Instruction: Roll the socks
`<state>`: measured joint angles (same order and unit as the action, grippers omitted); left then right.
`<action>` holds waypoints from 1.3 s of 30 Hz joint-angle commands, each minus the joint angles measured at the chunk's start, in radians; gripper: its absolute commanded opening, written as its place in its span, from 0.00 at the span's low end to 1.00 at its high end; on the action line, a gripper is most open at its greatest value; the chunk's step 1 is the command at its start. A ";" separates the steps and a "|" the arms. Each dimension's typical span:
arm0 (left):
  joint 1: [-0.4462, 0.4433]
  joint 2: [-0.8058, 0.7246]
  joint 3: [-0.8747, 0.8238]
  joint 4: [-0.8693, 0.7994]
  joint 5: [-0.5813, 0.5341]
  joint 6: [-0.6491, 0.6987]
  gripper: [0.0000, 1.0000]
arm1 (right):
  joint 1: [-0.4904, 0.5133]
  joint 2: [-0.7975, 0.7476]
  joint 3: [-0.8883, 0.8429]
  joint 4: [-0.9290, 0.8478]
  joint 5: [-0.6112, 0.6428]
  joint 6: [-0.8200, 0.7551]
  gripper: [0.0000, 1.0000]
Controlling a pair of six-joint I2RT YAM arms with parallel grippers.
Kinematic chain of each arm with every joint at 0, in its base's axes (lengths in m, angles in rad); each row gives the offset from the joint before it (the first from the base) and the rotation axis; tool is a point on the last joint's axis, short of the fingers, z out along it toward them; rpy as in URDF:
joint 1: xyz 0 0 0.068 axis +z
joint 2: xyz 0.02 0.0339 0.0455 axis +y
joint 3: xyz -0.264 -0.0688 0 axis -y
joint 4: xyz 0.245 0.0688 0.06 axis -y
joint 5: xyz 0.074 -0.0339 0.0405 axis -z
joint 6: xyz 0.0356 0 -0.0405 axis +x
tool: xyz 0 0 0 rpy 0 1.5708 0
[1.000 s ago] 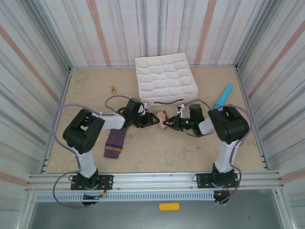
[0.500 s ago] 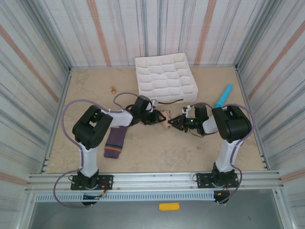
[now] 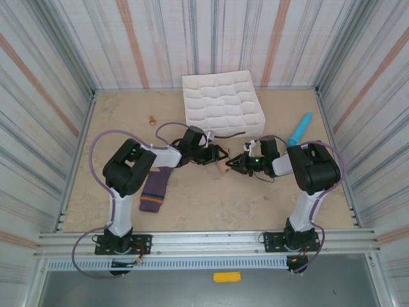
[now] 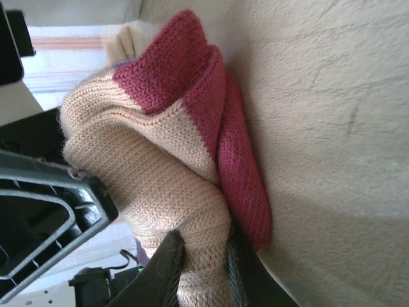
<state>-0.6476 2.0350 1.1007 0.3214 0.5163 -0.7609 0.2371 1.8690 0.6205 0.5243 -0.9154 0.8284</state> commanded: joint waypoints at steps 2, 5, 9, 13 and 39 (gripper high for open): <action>0.005 0.112 -0.010 0.001 -0.032 -0.022 0.62 | 0.006 0.076 -0.044 -0.279 0.150 -0.082 0.00; 0.005 0.132 -0.010 0.018 -0.029 -0.029 0.57 | 0.007 0.077 -0.041 -0.288 0.139 -0.104 0.00; -0.004 0.143 -0.006 0.018 -0.035 -0.025 0.40 | 0.011 0.060 -0.041 -0.283 0.116 -0.116 0.00; -0.006 0.140 -0.005 0.001 -0.043 -0.016 0.22 | 0.015 0.031 -0.035 -0.280 0.091 -0.124 0.00; 0.121 -0.408 0.033 -0.437 0.008 0.522 0.00 | -0.133 -0.354 0.600 -1.234 0.725 -0.320 0.65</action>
<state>-0.5449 1.6752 1.0805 -0.0181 0.5064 -0.3805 0.1154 1.4769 1.1343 -0.5411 -0.3431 0.5785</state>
